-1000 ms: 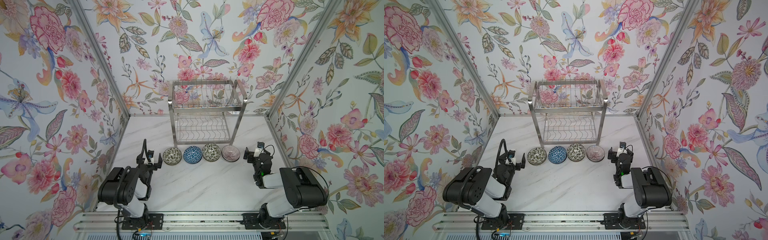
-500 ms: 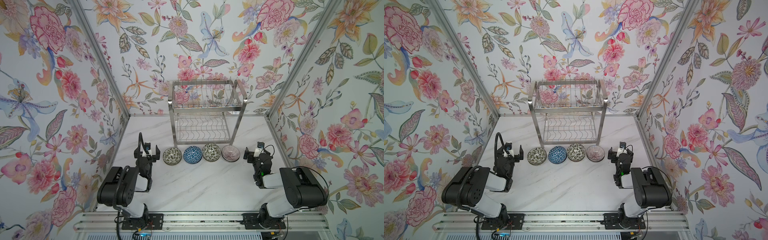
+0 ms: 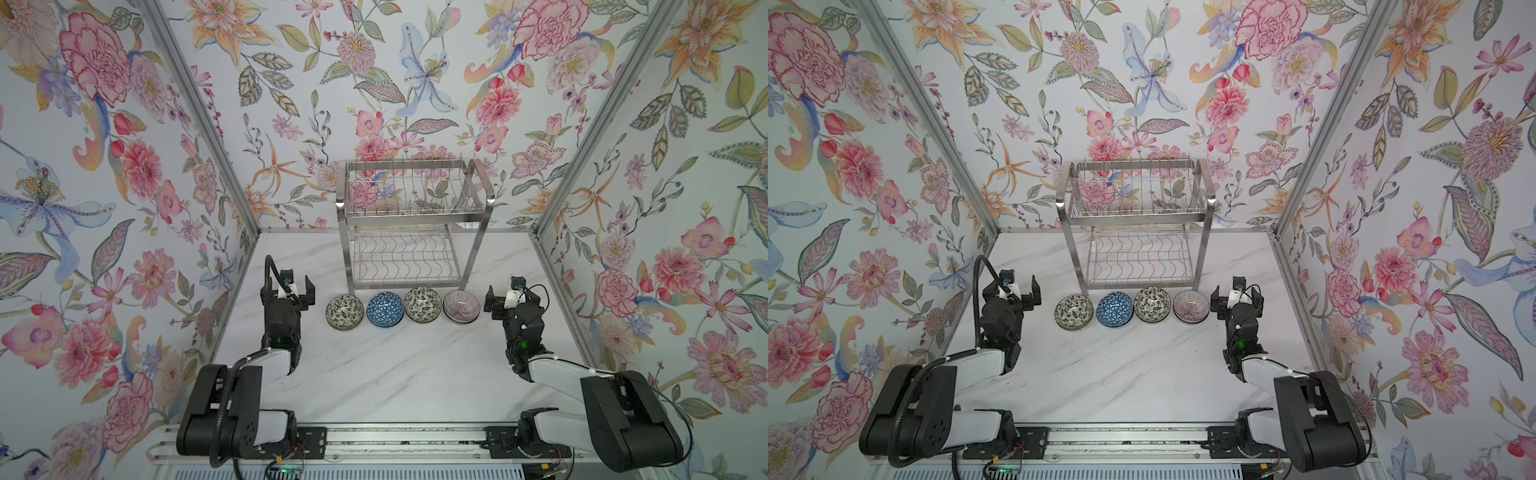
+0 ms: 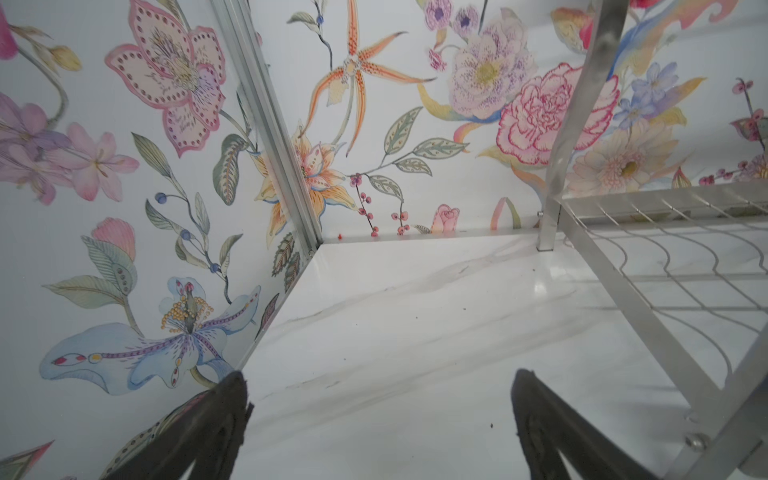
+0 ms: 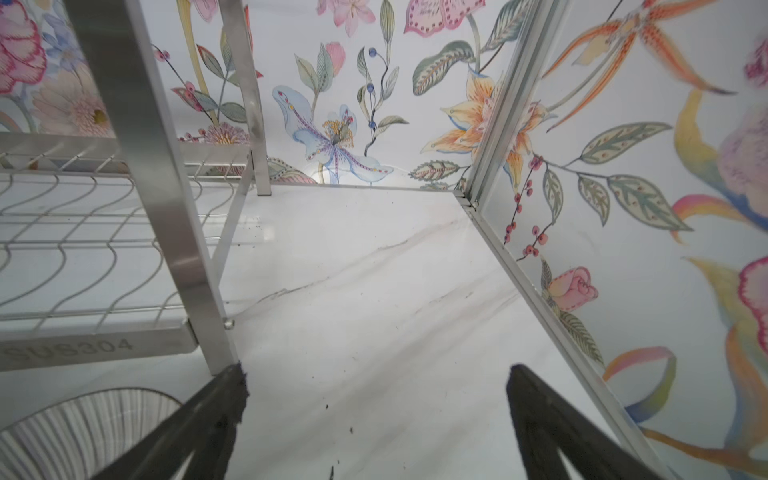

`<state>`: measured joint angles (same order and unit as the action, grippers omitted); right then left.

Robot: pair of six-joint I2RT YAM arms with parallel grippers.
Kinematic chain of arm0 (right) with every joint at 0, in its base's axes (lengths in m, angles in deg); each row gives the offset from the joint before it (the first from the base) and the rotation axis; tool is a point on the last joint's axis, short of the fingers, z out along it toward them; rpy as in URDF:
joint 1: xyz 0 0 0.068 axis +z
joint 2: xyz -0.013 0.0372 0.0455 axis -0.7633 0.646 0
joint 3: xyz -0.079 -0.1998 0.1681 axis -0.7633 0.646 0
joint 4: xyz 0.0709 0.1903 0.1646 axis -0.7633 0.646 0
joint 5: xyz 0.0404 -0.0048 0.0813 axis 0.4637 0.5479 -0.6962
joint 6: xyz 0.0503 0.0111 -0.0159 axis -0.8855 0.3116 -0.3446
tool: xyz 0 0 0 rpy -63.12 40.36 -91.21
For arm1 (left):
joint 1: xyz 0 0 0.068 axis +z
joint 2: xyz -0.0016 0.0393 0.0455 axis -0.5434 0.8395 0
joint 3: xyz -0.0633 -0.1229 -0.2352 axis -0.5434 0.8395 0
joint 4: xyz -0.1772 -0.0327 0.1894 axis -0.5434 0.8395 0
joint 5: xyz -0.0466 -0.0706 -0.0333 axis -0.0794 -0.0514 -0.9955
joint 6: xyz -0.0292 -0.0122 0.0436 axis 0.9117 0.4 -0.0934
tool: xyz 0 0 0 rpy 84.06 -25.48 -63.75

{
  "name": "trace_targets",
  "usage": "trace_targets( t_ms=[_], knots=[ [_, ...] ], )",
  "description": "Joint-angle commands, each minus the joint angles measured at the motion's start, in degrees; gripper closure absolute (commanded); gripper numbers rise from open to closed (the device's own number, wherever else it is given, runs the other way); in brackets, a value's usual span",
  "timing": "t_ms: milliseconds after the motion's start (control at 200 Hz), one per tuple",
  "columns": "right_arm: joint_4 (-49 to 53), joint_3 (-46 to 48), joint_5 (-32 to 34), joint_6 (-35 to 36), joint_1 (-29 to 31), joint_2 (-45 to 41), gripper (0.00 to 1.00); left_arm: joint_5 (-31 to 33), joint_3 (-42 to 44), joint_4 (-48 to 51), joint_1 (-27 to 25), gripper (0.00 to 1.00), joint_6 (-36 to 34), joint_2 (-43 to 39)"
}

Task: Load the bowls into the dish rack
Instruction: 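Move both grippers forward toward the row of bowls, then grasp rim of pink-exterior leaf bowl with left gripper while right gripper hovers nearby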

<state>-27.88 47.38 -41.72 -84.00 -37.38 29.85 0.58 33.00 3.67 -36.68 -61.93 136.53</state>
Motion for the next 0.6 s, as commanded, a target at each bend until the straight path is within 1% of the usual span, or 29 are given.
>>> trace_targets(
  t_ms=[0, 85, 145, 245, 300, 360, 460, 595],
  knots=[
    [16.0, -4.2, 4.4, 0.4, 4.1, -6.8, 0.01, 1.1, -3.2, 17.6, -0.9, 0.01, 5.4, -5.6],
    [25.0, -7.6, 3.7, -1.0, 7.7, -10.5, 0.01, -0.6, -5.6, 26.0, -2.1, 0.01, 8.0, -8.9],
    [31.9, -10.9, 2.8, -2.6, 9.8, -11.8, 0.01, -0.6, -7.3, 31.5, -4.1, 0.01, 8.5, -10.3],
    [41.3, -16.5, 2.1, -4.1, 13.4, -11.9, 0.01, -0.2, -10.0, 39.6, -8.4, 0.01, 8.5, -10.8],
    [44.6, -19.0, 1.7, -4.3, 15.2, -11.2, 0.01, -0.7, -11.0, 42.6, -10.5, 0.01, 8.9, -10.5],
    [47.5, -21.8, 1.6, -4.4, 17.3, -10.0, 0.01, -3.1, -11.2, 44.6, -12.0, 0.01, 9.7, -10.1],
    [51.2, -25.6, 1.6, -4.4, 19.2, -7.0, 0.01, -6.4, -10.8, 46.1, -12.4, 0.01, 10.7, -8.8],
    [51.7, -28.0, 0.4, -3.9, 19.9, -3.3, 0.01, -6.9, -10.8, 47.2, -12.5, 0.01, 10.6, -5.7]
  ],
)
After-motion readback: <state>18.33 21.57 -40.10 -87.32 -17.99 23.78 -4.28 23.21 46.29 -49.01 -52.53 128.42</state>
